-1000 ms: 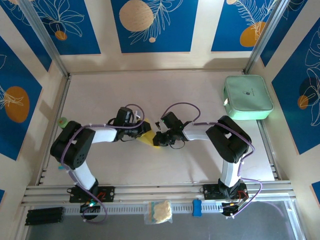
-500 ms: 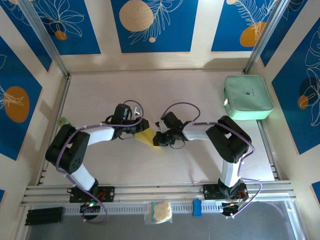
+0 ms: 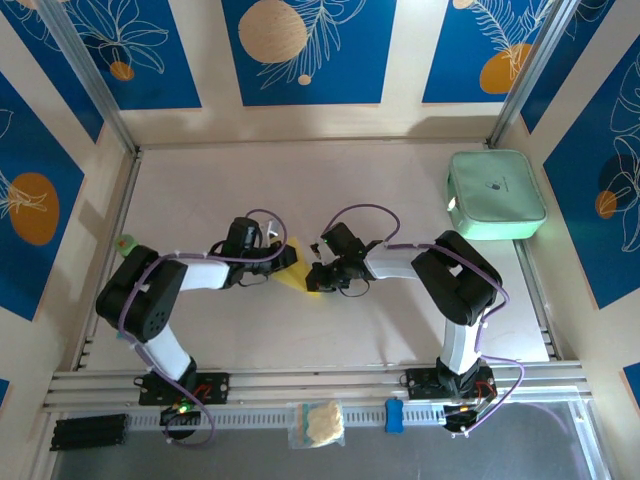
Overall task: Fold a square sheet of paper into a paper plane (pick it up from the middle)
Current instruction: Fourth fold the wing at the center of the table.
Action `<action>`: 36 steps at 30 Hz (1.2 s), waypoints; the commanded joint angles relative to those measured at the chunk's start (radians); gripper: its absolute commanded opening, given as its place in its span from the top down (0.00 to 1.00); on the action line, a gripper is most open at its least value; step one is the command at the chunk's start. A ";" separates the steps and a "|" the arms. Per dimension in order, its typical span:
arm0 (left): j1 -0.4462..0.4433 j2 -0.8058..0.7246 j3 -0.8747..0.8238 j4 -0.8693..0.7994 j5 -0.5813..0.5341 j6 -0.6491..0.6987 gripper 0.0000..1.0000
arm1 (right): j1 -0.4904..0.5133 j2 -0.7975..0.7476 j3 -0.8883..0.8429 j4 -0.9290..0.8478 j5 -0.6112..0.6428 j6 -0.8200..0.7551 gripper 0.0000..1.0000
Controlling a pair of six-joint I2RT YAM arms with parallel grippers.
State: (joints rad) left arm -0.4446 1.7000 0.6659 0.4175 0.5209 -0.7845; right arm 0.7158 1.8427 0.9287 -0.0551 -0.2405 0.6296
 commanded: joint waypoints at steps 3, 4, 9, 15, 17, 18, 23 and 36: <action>0.008 0.051 0.039 0.046 0.030 -0.007 0.82 | -0.007 0.047 -0.008 -0.103 0.047 -0.001 0.94; 0.009 0.056 0.040 0.050 0.030 -0.007 0.82 | -0.007 0.047 -0.008 -0.102 0.047 -0.001 0.94; 0.009 0.077 0.045 0.058 0.028 -0.006 0.82 | -0.007 0.050 -0.010 -0.103 0.046 -0.003 0.94; 0.009 0.102 0.046 0.059 0.024 -0.005 0.82 | -0.009 0.050 -0.013 -0.103 0.044 -0.003 0.94; 0.009 0.107 0.046 0.060 0.023 -0.007 0.82 | -0.009 0.049 -0.016 -0.104 0.044 -0.003 0.94; 0.009 0.108 0.046 0.058 0.022 -0.007 0.82 | -0.009 0.049 -0.017 -0.104 0.042 -0.004 0.94; 0.009 0.115 0.045 0.020 -0.002 -0.005 0.82 | -0.010 0.038 -0.024 -0.099 0.034 -0.001 0.94; 0.010 0.139 0.035 -0.070 -0.072 0.002 0.85 | -0.020 -0.108 -0.207 -0.028 -0.038 0.043 0.94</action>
State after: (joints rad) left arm -0.4473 1.8034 0.7013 0.4221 0.5205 -0.7879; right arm 0.6987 1.7691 0.8032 0.0307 -0.2638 0.6498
